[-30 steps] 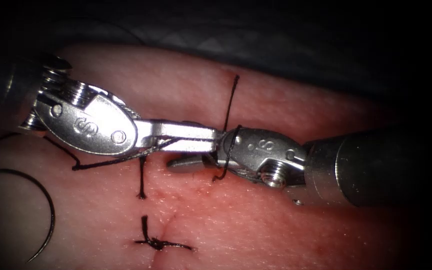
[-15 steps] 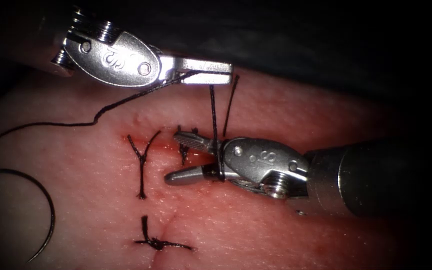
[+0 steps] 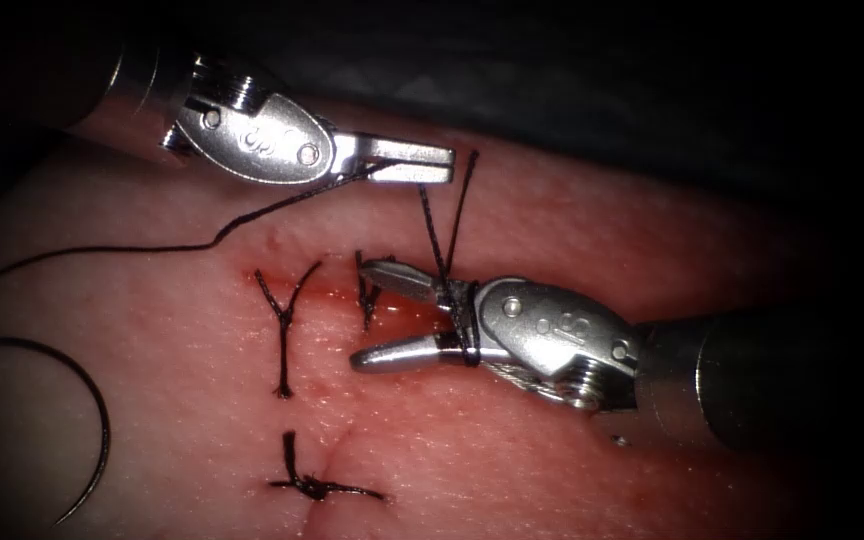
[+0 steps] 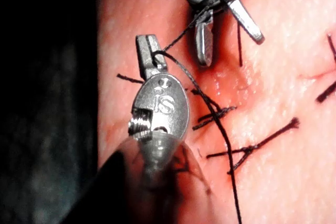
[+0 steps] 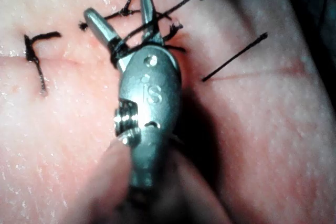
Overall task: Wound Closure
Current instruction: Wrap suture clockwise two times around right jaws, then grip suture tail with right hand
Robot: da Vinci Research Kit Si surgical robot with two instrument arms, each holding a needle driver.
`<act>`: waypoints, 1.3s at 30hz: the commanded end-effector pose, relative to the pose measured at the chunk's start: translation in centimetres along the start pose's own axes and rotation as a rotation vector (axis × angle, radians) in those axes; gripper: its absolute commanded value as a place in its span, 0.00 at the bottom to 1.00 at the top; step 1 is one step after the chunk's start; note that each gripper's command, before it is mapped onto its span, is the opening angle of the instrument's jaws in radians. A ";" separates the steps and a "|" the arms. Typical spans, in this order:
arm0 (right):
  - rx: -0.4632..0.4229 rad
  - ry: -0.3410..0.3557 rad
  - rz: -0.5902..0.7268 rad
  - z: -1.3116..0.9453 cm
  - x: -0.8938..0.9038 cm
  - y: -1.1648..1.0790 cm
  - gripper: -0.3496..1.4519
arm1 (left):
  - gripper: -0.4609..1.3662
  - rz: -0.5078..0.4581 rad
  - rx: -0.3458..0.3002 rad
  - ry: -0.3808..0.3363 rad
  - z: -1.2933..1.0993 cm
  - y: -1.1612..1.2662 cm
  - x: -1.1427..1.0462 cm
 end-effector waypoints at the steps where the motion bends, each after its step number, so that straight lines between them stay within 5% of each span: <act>1: 0.006 0.034 0.008 -0.01 0.00 -0.01 0.62 | 0.06 0.007 -0.005 -0.003 0.01 0.03 -0.05; 11: 0.008 0.216 0.077 -0.04 0.06 0.03 0.60 | 0.06 0.030 0.010 0.010 0.06 0.24 -0.22; 21: -0.191 0.299 0.210 -0.29 0.07 0.26 0.58 | 0.06 0.072 0.058 0.027 -0.10 0.49 -0.16; 28: -0.363 0.305 0.309 -0.55 0.05 0.44 0.47 | 0.06 0.097 0.113 0.023 -0.24 0.65 -0.12; 39: -0.600 0.152 0.411 -0.47 -0.13 0.45 0.48 | 0.06 0.125 0.139 -0.004 0.00 1.05 -0.14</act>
